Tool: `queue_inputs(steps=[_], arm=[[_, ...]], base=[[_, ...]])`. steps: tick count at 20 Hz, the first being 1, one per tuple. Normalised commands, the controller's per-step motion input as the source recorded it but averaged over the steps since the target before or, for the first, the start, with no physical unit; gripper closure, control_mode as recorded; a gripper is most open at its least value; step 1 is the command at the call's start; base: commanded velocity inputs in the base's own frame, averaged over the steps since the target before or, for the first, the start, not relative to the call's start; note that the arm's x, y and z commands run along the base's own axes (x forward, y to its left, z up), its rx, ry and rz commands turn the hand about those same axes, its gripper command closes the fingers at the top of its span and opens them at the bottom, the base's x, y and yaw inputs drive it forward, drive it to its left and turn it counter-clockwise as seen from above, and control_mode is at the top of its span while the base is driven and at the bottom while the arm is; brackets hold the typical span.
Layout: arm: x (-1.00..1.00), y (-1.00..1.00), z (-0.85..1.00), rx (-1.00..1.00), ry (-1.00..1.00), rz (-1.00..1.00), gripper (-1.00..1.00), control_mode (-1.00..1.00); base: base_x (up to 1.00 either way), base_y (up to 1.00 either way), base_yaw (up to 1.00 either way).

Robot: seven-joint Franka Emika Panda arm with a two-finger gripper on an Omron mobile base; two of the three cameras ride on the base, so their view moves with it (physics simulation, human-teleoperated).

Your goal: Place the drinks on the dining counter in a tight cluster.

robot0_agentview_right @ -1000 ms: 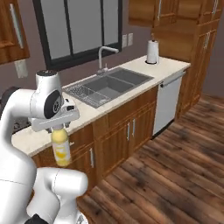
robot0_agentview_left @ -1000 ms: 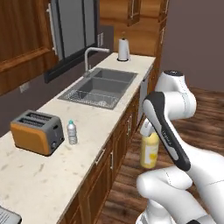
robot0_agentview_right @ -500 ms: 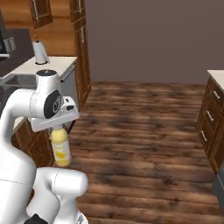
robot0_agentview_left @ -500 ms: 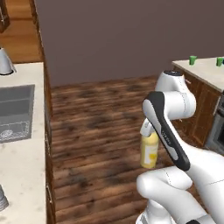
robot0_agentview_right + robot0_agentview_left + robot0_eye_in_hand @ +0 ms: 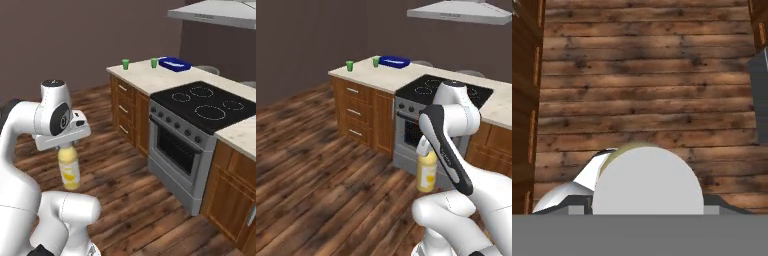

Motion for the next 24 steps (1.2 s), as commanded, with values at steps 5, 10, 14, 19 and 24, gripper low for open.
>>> queue_inputs(steps=[5,10,14,19,24], arm=[[0.0,0.0,0.0,0.0,0.0,0.0,1.0,1.0],[0.0,0.0,0.0,0.0,0.0,0.0,1.0,1.0],[0.0,0.0,0.0,0.0,0.0,0.0,1.0,1.0],[0.0,0.0,0.0,0.0,0.0,0.0,1.0,1.0],[0.0,0.0,0.0,0.0,0.0,0.0,1.0,1.0]], base=[[0.46,0.26,-0.59],[0.91,0.26,0.02],[0.94,0.2,0.05],[0.94,0.22,0.0],[0.93,0.29,-0.11]])
